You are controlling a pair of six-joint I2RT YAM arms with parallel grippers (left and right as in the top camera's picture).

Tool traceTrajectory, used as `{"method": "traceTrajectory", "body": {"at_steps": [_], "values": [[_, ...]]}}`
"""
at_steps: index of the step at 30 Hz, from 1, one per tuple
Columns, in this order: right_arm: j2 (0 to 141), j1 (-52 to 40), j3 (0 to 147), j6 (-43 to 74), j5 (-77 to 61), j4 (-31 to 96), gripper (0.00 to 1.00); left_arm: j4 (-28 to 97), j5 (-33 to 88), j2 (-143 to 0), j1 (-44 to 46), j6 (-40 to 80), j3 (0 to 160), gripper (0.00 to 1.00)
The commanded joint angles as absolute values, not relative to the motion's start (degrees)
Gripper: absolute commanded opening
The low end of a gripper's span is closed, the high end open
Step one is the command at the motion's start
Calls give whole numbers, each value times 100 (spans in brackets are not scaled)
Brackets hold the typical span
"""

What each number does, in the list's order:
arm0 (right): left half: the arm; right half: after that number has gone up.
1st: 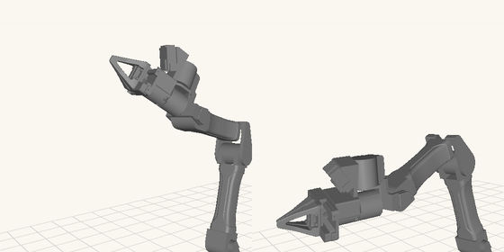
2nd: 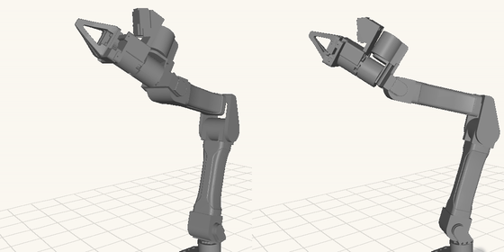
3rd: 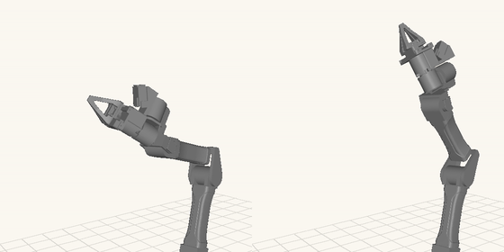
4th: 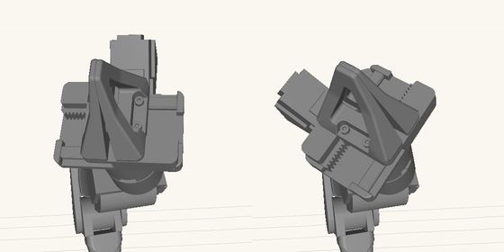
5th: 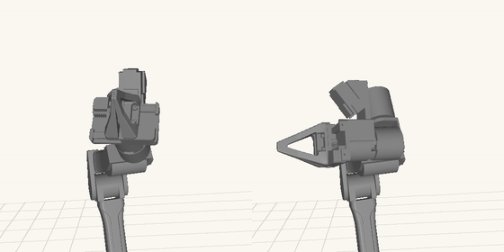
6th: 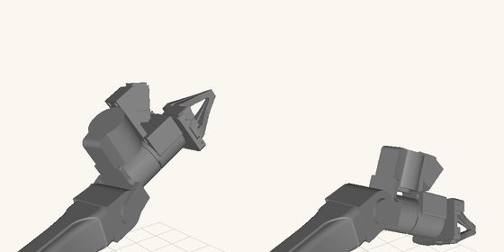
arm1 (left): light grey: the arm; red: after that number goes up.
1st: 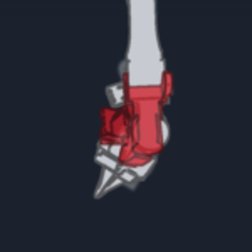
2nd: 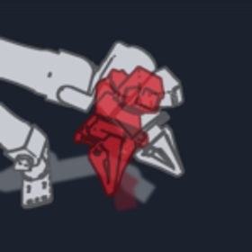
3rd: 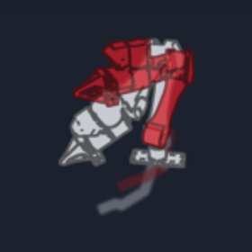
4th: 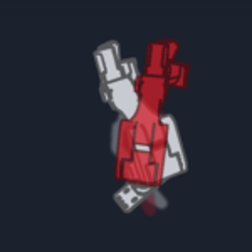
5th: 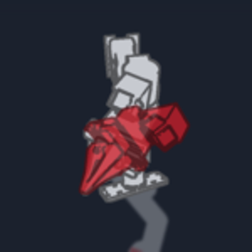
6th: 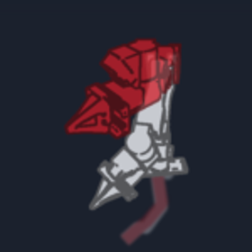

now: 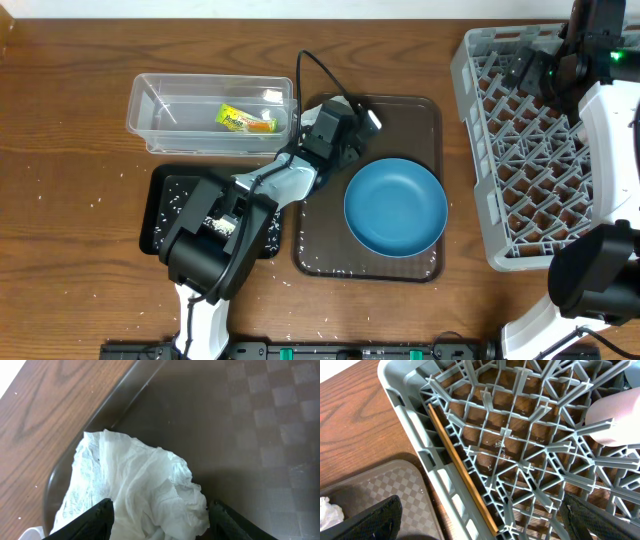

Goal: Sort waste into correct bins and load items into the dishwasher rack
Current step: 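Grasp the white tissue with the left gripper and lift it, then carry the tissue over the clear container and open the left gripper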

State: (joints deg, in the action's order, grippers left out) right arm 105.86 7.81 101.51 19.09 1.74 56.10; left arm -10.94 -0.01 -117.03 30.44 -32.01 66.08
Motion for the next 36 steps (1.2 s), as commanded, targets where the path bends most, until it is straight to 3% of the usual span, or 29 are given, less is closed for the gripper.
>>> {"method": "traceTrajectory", "body": {"at_steps": [1, 4, 9, 16, 26, 36], "values": [[10512, 786, 10167, 1970, 193, 5616, 99, -1083, -49, -11909, 3024, -3275, 6646, 61], [10512, 786, 10167, 1968, 191, 5616, 99, -1083, -47, -11955, 3024, -3267, 6646, 52], [10512, 786, 10167, 1970, 191, 5616, 99, -1232, -51, -11880, 3028, -3236, 6646, 27], [10512, 786, 10167, 1970, 191, 5616, 99, -1262, -49, -11231, 3063, -2596, 6646, 7], [10512, 786, 10167, 1970, 193, 5616, 99, -1258, -73, -9907, 2934, -799, 6646, 6], [10512, 786, 10167, 1970, 191, 5616, 99, -1116, -71, -9185, 1710, 1763, 6646, 6]]}}
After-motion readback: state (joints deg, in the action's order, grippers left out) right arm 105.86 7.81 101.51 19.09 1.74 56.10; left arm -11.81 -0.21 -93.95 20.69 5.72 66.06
